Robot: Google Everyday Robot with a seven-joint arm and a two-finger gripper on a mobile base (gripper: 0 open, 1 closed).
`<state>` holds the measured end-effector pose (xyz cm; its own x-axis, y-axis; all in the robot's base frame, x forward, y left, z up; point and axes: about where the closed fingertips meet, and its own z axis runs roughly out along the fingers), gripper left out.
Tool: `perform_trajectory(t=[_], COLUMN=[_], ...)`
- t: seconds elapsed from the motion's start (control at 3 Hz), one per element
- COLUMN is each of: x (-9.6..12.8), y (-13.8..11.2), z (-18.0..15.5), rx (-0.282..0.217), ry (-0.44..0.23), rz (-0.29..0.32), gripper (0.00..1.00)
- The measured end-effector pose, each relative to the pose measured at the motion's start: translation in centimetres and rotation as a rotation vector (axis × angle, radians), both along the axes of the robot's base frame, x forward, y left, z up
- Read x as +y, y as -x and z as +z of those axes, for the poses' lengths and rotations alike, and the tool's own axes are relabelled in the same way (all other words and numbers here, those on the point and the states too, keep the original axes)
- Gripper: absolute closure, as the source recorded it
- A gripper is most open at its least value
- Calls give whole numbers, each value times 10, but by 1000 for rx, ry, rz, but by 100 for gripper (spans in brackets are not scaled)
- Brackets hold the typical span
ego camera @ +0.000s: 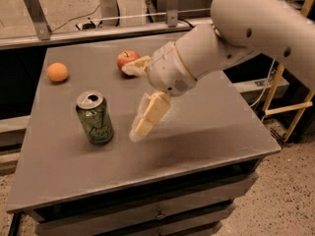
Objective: Knock green can over
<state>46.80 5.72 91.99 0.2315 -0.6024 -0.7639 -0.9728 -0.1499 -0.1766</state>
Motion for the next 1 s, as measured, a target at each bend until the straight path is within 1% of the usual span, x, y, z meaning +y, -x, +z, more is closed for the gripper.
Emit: perform_trajectory(t=[0.33,0.67,1.0], x=[37,65,68], y=[14,12,10], z=[-21,-35,-35], rx=[43,89,88], ry=[-97,-150,-163], rz=[52,37,29], gripper=[0,0,0])
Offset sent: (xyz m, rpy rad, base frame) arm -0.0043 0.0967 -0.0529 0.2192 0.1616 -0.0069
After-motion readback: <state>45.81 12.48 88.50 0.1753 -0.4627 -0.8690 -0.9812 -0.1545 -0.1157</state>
